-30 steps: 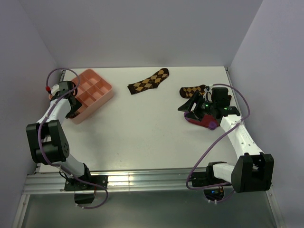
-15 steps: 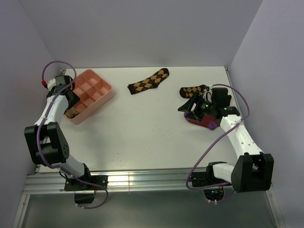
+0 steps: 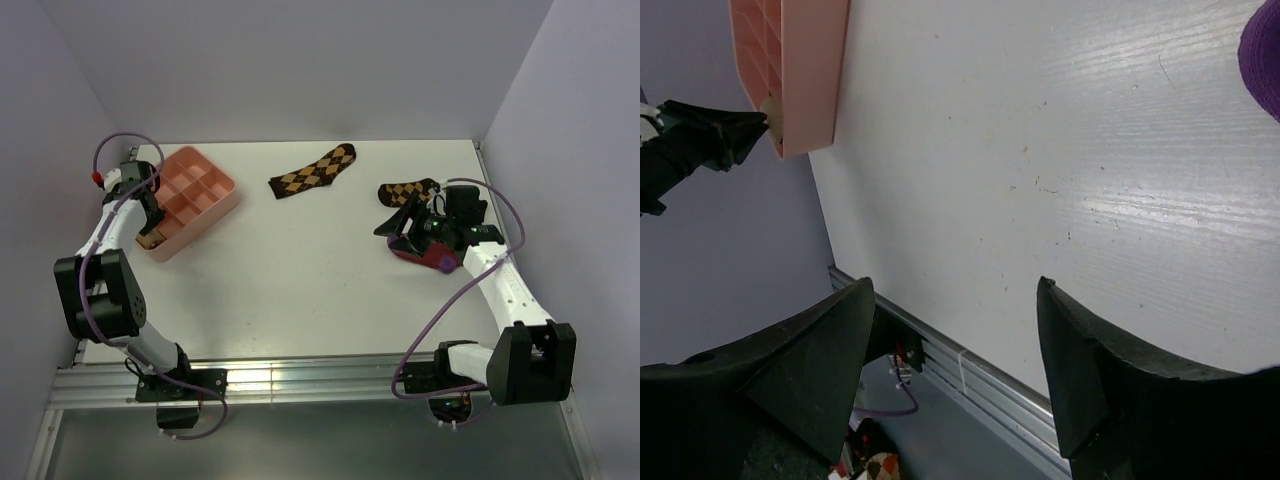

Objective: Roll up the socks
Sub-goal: Place the sock in the storage box.

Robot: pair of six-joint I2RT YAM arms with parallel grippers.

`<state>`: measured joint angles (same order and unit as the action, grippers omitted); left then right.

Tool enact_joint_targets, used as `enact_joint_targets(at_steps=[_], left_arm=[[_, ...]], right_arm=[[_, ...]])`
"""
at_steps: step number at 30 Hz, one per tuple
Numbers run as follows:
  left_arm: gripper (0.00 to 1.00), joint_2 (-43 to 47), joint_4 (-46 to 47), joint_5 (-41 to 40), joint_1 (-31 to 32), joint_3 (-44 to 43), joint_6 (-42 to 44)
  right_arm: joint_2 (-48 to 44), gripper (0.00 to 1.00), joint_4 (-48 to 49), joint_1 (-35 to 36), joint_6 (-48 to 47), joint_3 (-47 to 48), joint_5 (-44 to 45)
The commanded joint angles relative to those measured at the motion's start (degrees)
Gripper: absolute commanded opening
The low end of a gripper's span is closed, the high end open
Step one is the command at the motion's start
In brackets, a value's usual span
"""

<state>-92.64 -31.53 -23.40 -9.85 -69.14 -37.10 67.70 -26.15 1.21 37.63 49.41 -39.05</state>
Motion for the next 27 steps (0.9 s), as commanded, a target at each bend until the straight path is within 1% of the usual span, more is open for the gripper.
enact_joint_targets(at_steps=[1, 5, 10, 13, 14, 16, 17, 20, 24, 25, 26, 27], left_arm=[[0.27, -1.48, 2.43, -0.33, -0.61, 1.99, -0.07], [0.24, -3.16, 3.14, 0.11, -1.05, 3.14, -0.43], [0.24, -4.74, 4.2, 0.28, -1.67, 4.37, -0.16], [0.32, -3.52, 3.93, 0.72, -1.76, 3.75, 0.1], [0.39, -2.82, 3.58, 0.72, -1.76, 3.06, 0.45], [0.46, -0.54, 2.53, 1.07, -1.76, 2.0, 0.71], [0.52, 0.26, 1.39, 1.33, -1.76, 0.69, 1.06], [0.61, 5.0, 0.42, 3.17, -1.76, -1.42, 1.77], [0.67, 11.85, -0.55, 7.39, -1.76, -3.89, 4.05], [0.69, 13.0, -1.16, 8.53, -1.76, -4.24, 4.4], [0.72, 14.14, -1.51, 9.41, -1.76, -4.68, 4.84], [0.73, 16.33, -1.87, 11.51, -1.76, -4.77, 5.63]], right_arm=[[-0.64, 0.73, 1.63, -0.51, -0.45, 0.07, -0.24], [-0.55, 0.73, 1.63, -0.51, -0.54, -0.01, 0.11], [-0.64, 0.73, 1.72, -0.51, -0.45, -0.1, 0.29], [-0.64, 0.73, 1.72, -0.51, -0.62, -0.01, 0.55], [-0.82, 0.73, 1.46, -0.51, -1.06, 0.16, 0.9], [-0.99, 0.73, 0.75, -0.51, -1.5, 1.13, 2.04], [-1.17, 0.72, -0.29, -0.42, -2.2, 2.0, 3.7], [-1.69, 0.73, -2.58, -0.51, -3.26, 3.41, 6.61], [-2.14, 0.72, -5.48, -0.42, -3.96, 6.04, 14.77], [-2.14, 0.72, -6.1, -0.42, -3.88, 6.4, 18.62], [-1.96, 0.72, -7.32, -0.42, -3.53, 6.92, 20.48], [-1.79, 0.72, -7.94, -0.42, -3.18, 7.8, 22.5]])
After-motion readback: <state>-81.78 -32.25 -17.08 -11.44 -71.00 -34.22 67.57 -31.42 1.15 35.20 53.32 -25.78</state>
